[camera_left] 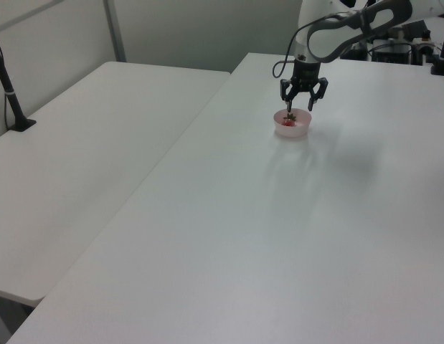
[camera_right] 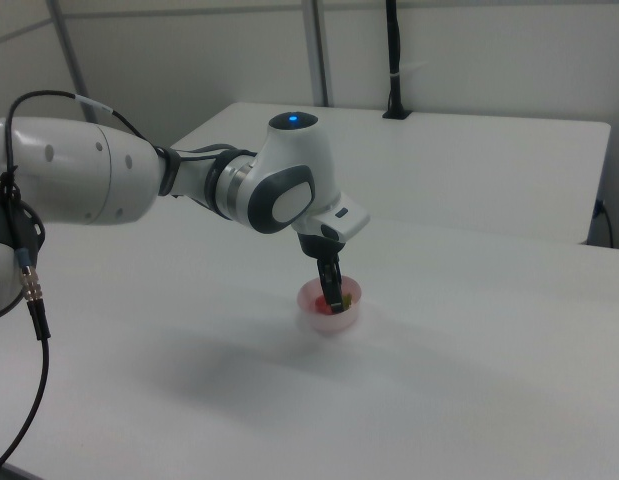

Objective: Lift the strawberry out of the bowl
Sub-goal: 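Move the open gripper over the pink bowl and lower it, then close the gripper on the red strawberry inside the bowl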

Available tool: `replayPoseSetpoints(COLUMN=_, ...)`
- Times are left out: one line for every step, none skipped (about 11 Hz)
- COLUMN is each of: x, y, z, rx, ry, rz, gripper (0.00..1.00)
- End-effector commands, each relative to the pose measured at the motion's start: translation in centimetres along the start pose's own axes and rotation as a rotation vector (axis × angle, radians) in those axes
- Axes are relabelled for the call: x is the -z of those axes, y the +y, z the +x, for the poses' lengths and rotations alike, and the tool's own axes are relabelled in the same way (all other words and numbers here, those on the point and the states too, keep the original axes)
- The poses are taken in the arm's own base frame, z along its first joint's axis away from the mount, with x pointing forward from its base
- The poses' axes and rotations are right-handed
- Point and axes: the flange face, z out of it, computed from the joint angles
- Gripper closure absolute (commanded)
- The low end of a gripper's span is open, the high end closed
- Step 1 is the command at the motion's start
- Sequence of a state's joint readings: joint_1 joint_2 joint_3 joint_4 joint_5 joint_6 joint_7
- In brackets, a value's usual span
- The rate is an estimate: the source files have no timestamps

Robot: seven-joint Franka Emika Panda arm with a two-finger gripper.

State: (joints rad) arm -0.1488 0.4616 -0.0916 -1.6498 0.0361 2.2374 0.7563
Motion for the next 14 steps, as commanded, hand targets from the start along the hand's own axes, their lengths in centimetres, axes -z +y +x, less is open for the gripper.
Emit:
replayPoseSetpoints(x=-1.0, y=-0.8, z=-0.5, rx=-0.006, ry=0.02, rz=0.013, gripper=0.31)
replayPoseSetpoints(x=-1.2, y=-1.2, z=-0.9, rx=0.003, ry=0.017, rz=0.012, gripper=0.31)
replayPoseSetpoints(x=-1.6, y=-1.3, z=-1.1, rx=0.005, ry=0.013, rz=0.007, gripper=0.33)
replayPoseSetpoints(x=-2.0, y=-1.3, z=-1.1, rx=0.006, ry=0.012, rz=0.004, gripper=0.33)
replayPoseSetpoints(x=-2.0, y=-1.3, z=-1.1, rx=0.005, ry=0.011, rz=0.004, gripper=0.33)
replayPoseSetpoints(x=-1.8, y=-1.3, z=-0.9, rx=0.006, ry=0.013, rz=0.005, gripper=0.33)
replayPoseSetpoints(x=-2.0, y=-1.3, z=-1.0, rx=0.007, ry=0.013, rz=0.003, gripper=0.33)
replayPoseSetpoints(x=-2.3, y=-1.1, z=-0.9, rx=0.011, ry=0.013, rz=-0.006, gripper=0.33)
replayPoseSetpoints(x=-2.5, y=-1.1, z=-0.9, rx=0.015, ry=0.015, rz=-0.011, gripper=0.33)
replayPoseSetpoints(x=-3.1, y=-1.1, z=-1.0, rx=0.018, ry=0.011, rz=-0.017, gripper=0.38)
replayPoseSetpoints(x=-3.2, y=-1.1, z=-1.0, rx=0.02, ry=0.012, rz=-0.02, gripper=0.46)
replayPoseSetpoints(x=-3.2, y=-1.1, z=-1.0, rx=0.029, ry=0.019, rz=-0.028, gripper=0.5)
replayPoseSetpoints(x=-3.2, y=-1.1, z=-1.0, rx=0.031, ry=0.021, rz=-0.029, gripper=0.54)
replayPoseSetpoints(x=-3.2, y=-1.2, z=-1.1, rx=0.033, ry=0.021, rz=-0.03, gripper=0.57)
